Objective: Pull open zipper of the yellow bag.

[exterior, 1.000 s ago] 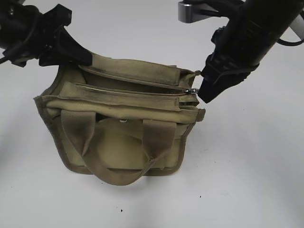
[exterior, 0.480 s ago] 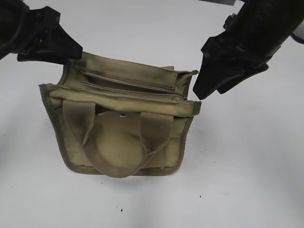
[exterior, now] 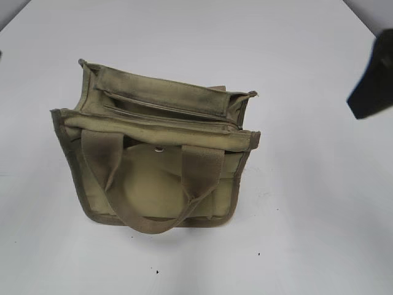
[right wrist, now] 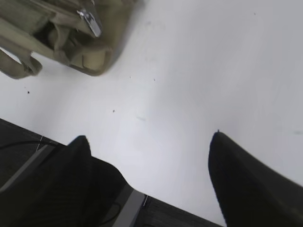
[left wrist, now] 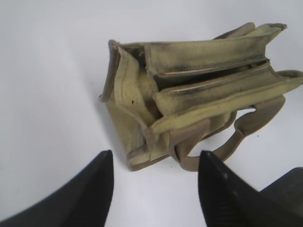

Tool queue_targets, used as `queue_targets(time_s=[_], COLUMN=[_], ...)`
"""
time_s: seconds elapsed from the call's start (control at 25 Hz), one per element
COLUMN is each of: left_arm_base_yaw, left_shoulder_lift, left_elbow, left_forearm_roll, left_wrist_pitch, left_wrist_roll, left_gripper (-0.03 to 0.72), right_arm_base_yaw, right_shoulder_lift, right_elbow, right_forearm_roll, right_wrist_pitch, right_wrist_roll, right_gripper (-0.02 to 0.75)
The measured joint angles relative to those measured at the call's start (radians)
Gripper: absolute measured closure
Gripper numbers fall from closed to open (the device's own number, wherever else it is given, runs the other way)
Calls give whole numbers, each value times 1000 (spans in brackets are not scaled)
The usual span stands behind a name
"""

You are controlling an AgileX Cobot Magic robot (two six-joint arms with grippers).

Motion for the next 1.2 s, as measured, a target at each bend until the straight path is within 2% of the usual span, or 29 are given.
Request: queue_targets(time_s=[0.16,0.28,0.44,0.64,0.92,1.2], left_arm_base_yaw=[0,0,0,0,0,0], left_shoulder_lift=[-278,-463,-686,-886,-952,-953], left_elbow=[103,208,362,516,574,574], left_forearm_roll=[106,161,197,191,185,185], left_wrist_pitch=[22,22,28,38,47,45], left_wrist_roll=[-99,-124,-127,-137,-141,-141], left_gripper=[249,251,261,264,264,264], right_arm_base_yaw=[0,0,0,0,0,0], right_shoulder_lift=[-201,-355,-576,-790,-993,-1009], right_elbow=[175,310,482,639,723,723], right_forearm_roll=[-17,-19,-25,-50,-74,-77], right_wrist_pitch=[1,-6,-69,-117,-121,-121], right_wrist_roll=[28,34,37,37,36,36], right_gripper=[144,144,144,144,144,144])
